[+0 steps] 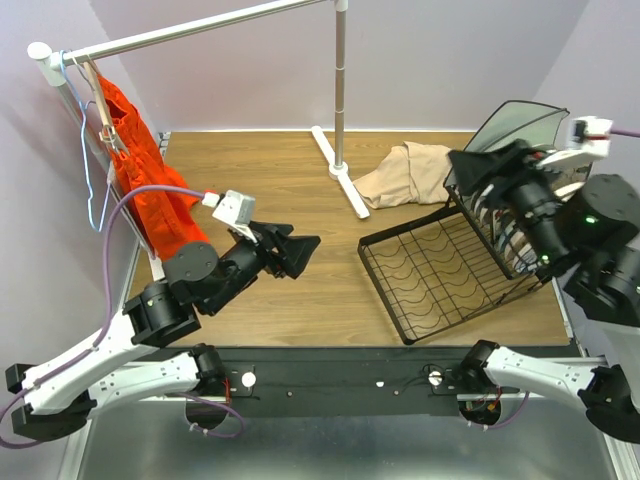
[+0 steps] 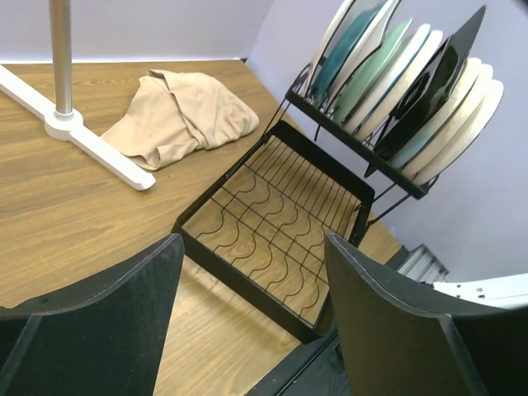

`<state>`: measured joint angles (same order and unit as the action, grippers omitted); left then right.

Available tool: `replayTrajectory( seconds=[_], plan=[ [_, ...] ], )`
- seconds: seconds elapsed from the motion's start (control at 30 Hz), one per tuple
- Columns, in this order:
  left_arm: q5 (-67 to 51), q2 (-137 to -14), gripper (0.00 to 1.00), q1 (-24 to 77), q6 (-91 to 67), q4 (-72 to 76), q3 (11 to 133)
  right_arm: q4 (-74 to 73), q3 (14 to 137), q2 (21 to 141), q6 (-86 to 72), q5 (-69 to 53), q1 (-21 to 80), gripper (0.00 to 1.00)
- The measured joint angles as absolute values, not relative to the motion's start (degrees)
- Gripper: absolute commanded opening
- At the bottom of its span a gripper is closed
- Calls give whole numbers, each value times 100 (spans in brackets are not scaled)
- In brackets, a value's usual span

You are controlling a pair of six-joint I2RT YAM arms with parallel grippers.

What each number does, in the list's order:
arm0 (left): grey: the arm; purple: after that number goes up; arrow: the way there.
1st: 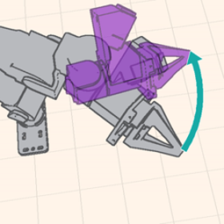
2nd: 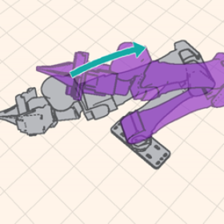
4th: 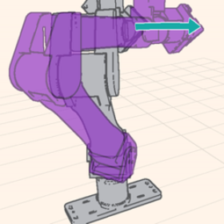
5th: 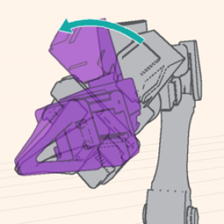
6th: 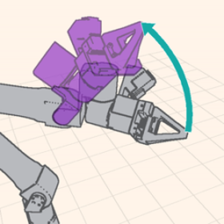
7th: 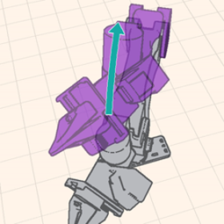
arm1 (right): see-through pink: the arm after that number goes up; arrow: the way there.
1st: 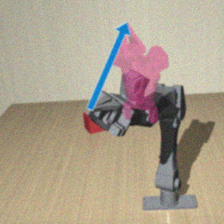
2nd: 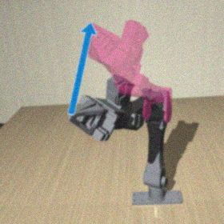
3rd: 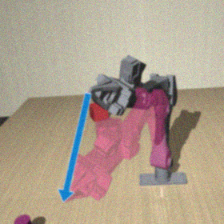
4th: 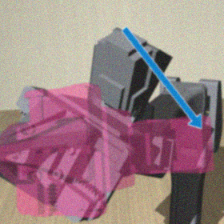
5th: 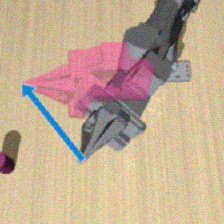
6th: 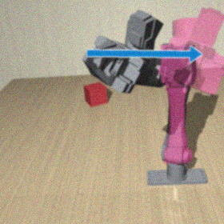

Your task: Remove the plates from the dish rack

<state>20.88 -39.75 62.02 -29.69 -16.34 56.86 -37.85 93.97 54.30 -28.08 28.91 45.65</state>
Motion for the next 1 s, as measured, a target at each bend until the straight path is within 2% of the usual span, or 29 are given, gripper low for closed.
replayTrajectory(
  seconds=[0.27, 0.4, 0.53, 0.73, 0.83, 1.0],
  plan=[
    [1726, -4606, 72, 6202, -2689, -1315, 6084, -3763, 10088, 5450, -2062, 4836, 4565, 79],
    [1549, -5236, 70, 6274, -2609, -854, 6355, -3804, 10127, 5601, -1914, 5929, 4563, 79],
    [1566, -5964, 69, 6591, -2512, -550, 6689, -3854, 10414, 5900, -1625, 6530, 4563, 79],
    [1824, -7116, 68, 7321, -2213, -91, 7719, -3837, 11316, 6436, -1092, 6648, 4563, 80],
    [1824, -7413, 69, 7461, -2158, 316, 7946, -3719, 11957, 6733, -843, 6361, 4563, 82],
    [1820, -8005, 63, 7701, -2014, 958, 8318, -3658, 12173, 6753, -709, 5728, 4563, 83]
  ],
)
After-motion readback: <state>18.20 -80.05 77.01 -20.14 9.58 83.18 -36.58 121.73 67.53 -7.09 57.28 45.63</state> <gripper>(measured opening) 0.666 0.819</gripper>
